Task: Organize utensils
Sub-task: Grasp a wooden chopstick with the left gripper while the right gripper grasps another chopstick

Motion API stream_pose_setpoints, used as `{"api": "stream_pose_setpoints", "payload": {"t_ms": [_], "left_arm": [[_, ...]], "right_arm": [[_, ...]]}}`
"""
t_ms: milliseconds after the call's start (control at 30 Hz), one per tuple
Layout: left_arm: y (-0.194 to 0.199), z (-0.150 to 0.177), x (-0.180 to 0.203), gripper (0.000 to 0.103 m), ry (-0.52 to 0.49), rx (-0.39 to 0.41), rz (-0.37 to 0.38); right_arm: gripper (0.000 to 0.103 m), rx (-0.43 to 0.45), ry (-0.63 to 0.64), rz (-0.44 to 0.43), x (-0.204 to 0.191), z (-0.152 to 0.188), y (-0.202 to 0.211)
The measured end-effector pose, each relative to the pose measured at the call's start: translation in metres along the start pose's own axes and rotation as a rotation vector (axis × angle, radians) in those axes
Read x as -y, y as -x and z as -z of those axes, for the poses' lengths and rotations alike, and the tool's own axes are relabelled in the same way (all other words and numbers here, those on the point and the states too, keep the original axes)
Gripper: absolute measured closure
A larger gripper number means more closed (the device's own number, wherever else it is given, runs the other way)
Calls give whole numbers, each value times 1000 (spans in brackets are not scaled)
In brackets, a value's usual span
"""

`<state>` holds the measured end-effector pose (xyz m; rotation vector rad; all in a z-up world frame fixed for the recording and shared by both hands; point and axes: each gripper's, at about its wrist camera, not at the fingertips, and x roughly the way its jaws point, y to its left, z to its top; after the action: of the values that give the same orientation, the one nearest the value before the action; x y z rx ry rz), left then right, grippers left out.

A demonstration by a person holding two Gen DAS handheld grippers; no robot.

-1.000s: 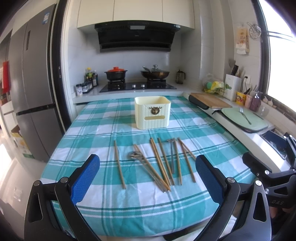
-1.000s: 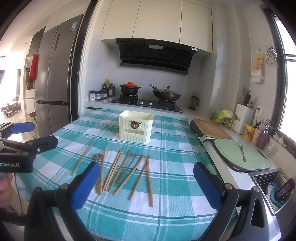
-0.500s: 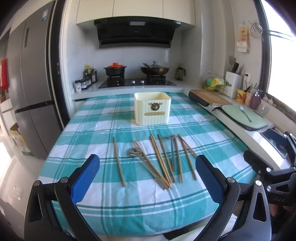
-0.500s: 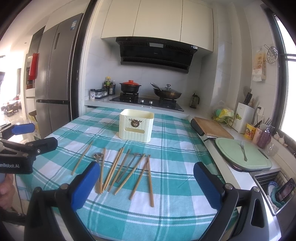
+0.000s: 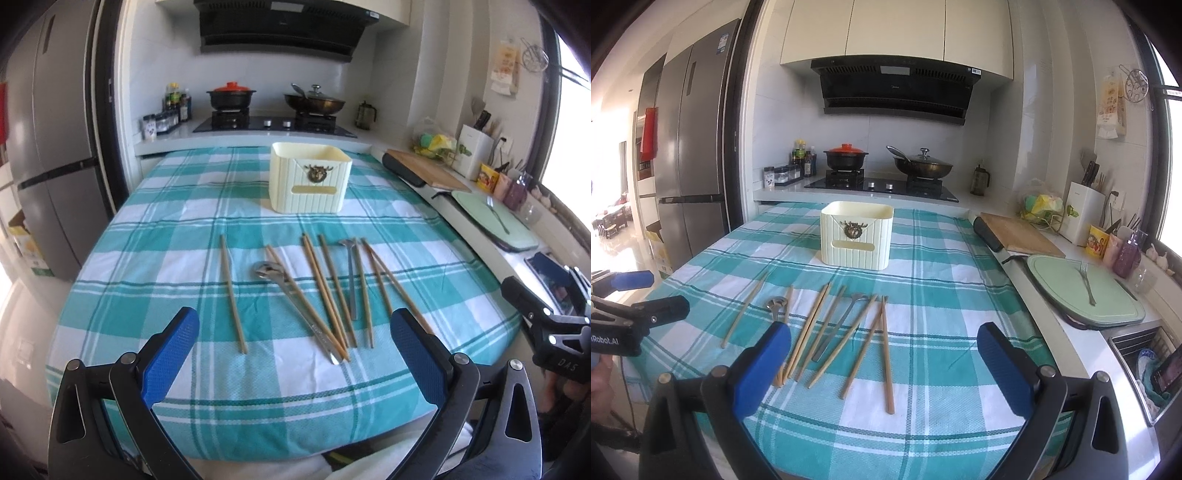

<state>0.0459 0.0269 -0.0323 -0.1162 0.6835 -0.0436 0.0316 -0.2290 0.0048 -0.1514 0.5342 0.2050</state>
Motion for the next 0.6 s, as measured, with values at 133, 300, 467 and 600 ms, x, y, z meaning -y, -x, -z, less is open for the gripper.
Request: {"api": "stream_pose_setpoints", "payload": {"t_ms": [133, 300, 467, 600], "left_arm": [[-22, -8, -29, 0, 57, -20, -18], [-72, -13, -62, 1, 82, -101, -52], [-128, -16, -78, 1, 61, -205, -63], [-161, -19, -85, 1, 38, -253, -87]], "right_arm": [[0, -58, -15, -5, 12, 0, -27], [1, -174, -59, -54, 31, 8, -70], [6, -318, -67, -159, 39, 21, -114], [24, -411, -7, -222, 30, 30, -143]]}}
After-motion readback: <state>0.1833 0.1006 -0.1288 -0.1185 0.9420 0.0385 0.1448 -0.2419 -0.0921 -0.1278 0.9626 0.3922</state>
